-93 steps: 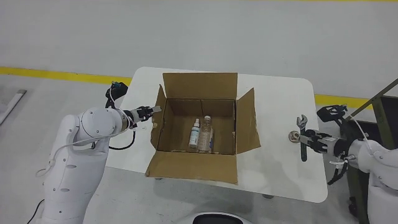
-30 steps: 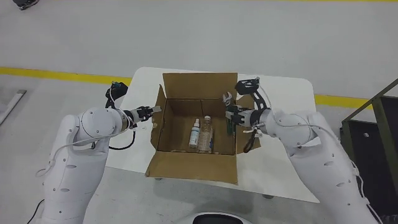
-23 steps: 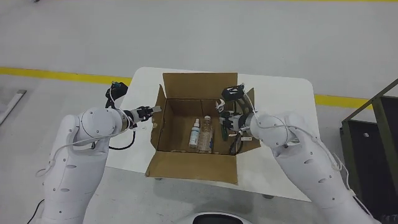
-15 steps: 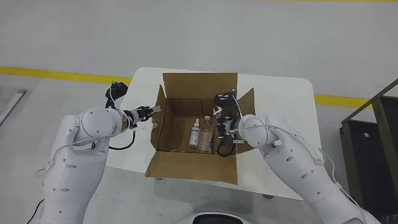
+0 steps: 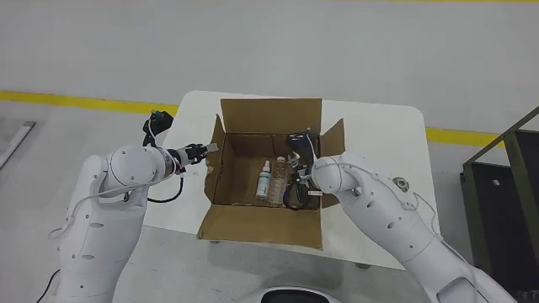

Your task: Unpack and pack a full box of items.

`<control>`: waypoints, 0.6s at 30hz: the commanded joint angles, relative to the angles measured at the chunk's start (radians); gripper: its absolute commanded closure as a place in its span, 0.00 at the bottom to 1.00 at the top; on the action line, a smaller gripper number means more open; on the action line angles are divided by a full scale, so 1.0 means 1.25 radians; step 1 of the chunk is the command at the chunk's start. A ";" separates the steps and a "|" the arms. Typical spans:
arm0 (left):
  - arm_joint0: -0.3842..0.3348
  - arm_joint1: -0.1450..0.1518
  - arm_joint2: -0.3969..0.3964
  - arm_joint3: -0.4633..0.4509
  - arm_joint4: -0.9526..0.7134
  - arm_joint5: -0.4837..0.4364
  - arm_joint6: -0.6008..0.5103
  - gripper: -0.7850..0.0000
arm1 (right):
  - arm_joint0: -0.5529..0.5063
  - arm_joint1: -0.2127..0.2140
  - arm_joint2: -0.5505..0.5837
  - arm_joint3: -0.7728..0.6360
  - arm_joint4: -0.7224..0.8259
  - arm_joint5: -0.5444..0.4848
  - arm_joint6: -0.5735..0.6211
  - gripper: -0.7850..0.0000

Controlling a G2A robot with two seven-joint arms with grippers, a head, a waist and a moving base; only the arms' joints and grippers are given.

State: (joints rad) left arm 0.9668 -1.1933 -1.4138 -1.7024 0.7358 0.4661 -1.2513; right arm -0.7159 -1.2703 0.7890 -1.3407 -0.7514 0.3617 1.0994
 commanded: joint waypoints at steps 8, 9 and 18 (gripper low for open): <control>0.000 0.000 0.000 0.000 0.000 0.000 0.000 0.00 | 0.005 -0.004 0.011 -0.007 -0.009 -0.014 0.007 0.81; 0.000 0.000 0.000 0.000 0.000 0.000 0.000 0.00 | 0.004 -0.003 0.015 -0.012 -0.013 -0.017 0.009 0.81; 0.000 0.000 0.000 0.000 0.000 0.000 0.000 0.00 | -0.022 0.011 0.089 -0.091 0.014 -0.064 0.013 1.00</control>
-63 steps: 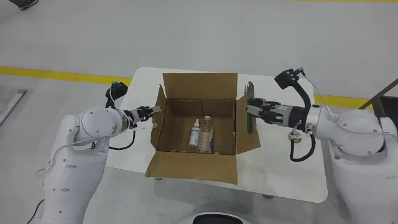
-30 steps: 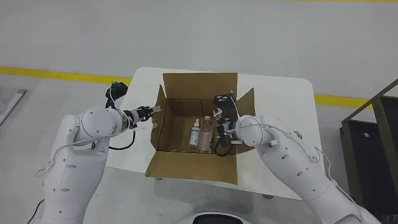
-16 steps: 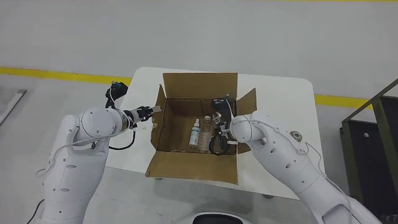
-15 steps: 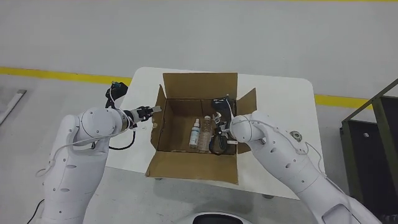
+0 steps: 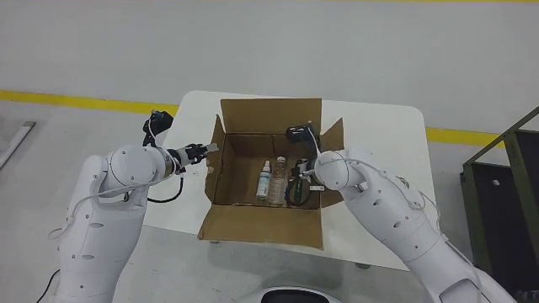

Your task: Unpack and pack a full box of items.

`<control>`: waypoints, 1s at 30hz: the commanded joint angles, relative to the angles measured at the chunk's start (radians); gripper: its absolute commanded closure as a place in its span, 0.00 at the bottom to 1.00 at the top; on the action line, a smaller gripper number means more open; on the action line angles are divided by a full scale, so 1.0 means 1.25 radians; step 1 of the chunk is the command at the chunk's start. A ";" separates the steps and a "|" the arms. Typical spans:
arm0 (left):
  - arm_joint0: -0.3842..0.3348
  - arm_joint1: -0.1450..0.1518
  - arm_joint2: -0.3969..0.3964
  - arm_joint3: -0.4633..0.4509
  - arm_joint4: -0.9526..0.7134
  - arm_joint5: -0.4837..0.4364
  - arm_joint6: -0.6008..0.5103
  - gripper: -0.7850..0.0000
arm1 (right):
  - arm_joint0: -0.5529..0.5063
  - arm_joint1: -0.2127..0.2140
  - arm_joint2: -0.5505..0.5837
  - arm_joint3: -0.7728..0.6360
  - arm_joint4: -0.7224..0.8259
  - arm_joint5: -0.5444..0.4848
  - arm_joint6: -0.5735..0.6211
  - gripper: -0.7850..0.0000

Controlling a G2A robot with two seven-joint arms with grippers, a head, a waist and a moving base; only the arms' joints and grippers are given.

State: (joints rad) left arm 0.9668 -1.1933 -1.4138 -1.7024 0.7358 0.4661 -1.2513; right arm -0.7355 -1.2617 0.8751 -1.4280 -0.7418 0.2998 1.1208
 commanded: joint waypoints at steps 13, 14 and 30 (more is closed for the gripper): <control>0.000 0.000 0.000 0.000 0.000 0.000 0.000 0.00 | -0.173 0.094 0.430 -0.471 -0.156 -0.154 0.100 1.00; 0.000 0.000 0.000 0.000 0.000 0.000 0.000 0.00 | -0.193 0.100 0.468 -0.484 -0.175 -0.172 0.112 1.00; 0.000 0.000 0.000 0.000 0.000 0.000 0.000 0.00 | -0.388 0.151 0.680 -0.332 -0.490 -0.421 0.200 1.00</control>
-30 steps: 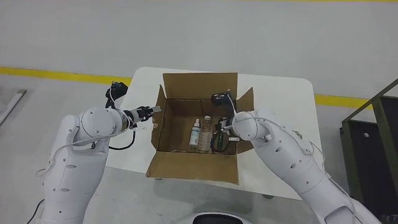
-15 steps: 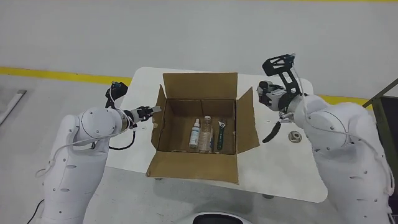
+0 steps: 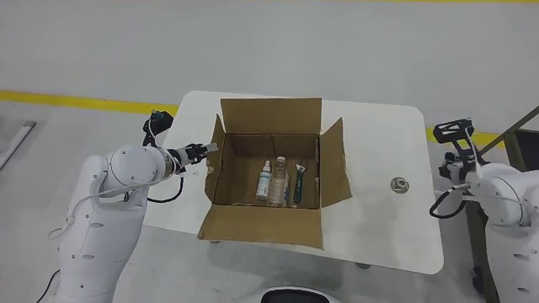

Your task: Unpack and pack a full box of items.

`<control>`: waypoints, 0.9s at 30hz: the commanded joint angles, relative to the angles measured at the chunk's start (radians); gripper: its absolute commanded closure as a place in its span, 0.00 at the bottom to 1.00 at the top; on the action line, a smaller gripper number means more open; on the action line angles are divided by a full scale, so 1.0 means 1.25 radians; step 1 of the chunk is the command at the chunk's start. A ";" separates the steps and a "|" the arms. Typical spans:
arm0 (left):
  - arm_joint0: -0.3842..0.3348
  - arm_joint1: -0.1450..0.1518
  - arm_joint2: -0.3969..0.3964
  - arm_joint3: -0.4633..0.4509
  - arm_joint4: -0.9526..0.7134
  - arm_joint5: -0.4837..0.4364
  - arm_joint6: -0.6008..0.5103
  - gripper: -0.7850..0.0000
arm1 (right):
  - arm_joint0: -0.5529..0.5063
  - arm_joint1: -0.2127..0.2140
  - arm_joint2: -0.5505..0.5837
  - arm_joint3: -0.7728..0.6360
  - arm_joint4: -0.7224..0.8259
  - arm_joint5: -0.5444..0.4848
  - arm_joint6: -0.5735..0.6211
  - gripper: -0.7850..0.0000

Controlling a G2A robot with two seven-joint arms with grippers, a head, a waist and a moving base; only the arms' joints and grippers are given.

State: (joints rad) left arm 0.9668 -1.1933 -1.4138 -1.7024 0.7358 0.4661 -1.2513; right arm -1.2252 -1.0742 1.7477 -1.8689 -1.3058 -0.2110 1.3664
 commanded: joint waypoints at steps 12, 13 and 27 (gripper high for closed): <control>0.000 0.000 0.000 0.000 0.000 0.000 0.000 0.00 | 0.049 0.000 -0.123 0.144 -0.084 -0.066 -0.001 1.00; 0.000 0.000 0.000 0.000 0.000 0.000 0.000 0.00 | 0.049 0.000 -0.123 0.144 -0.084 -0.066 -0.001 1.00; 0.000 0.000 0.000 0.000 0.000 0.000 0.000 0.00 | 0.103 -0.001 -0.115 0.276 0.086 -0.117 -0.049 0.80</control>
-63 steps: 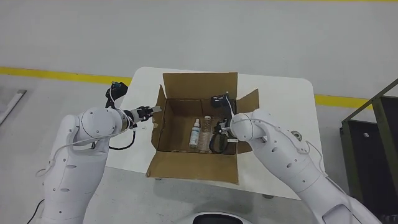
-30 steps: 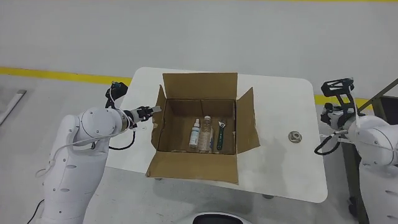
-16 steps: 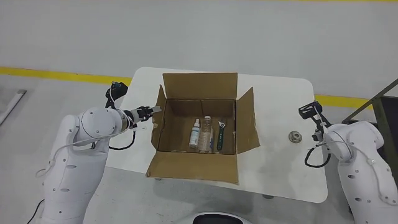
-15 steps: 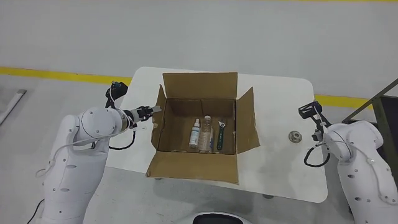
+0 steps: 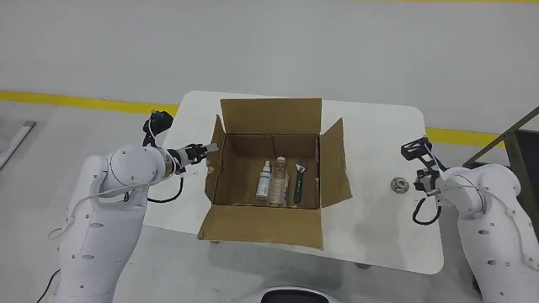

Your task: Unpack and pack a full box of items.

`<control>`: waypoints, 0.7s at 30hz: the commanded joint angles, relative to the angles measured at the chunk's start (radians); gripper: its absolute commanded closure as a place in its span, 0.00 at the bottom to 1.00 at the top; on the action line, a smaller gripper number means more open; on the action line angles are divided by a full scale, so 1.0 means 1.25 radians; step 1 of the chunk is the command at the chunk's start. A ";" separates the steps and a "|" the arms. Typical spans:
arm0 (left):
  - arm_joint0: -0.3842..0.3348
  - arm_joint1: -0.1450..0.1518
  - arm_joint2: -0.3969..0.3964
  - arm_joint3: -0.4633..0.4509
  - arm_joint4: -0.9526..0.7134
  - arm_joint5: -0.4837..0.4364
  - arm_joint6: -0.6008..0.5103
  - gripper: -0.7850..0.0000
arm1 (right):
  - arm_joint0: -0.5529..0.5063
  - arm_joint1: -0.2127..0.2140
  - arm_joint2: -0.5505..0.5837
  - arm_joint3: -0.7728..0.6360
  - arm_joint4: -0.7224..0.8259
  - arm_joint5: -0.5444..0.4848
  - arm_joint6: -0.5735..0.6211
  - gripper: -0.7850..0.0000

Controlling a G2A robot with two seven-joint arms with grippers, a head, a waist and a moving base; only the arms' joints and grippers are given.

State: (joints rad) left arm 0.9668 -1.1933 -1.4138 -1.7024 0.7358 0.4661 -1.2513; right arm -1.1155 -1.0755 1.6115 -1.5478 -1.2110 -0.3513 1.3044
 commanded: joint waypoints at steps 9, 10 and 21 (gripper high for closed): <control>0.000 0.000 0.000 0.000 0.000 0.000 0.000 0.00 | 0.102 -0.001 -0.071 0.156 -0.012 0.003 -0.014 0.47; 0.000 0.000 0.000 0.000 0.000 0.000 0.000 0.00 | 0.109 -0.002 -0.080 0.171 -0.014 0.004 -0.016 0.47; 0.000 0.000 0.000 0.000 0.000 0.000 0.000 0.00 | 0.200 -0.016 -0.176 0.353 -0.024 0.010 -0.067 0.58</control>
State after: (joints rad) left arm 0.9668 -1.1933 -1.4138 -1.7024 0.7358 0.4661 -1.2513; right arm -0.8771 -1.0937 1.4019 -1.1282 -1.2391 -0.3380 1.2253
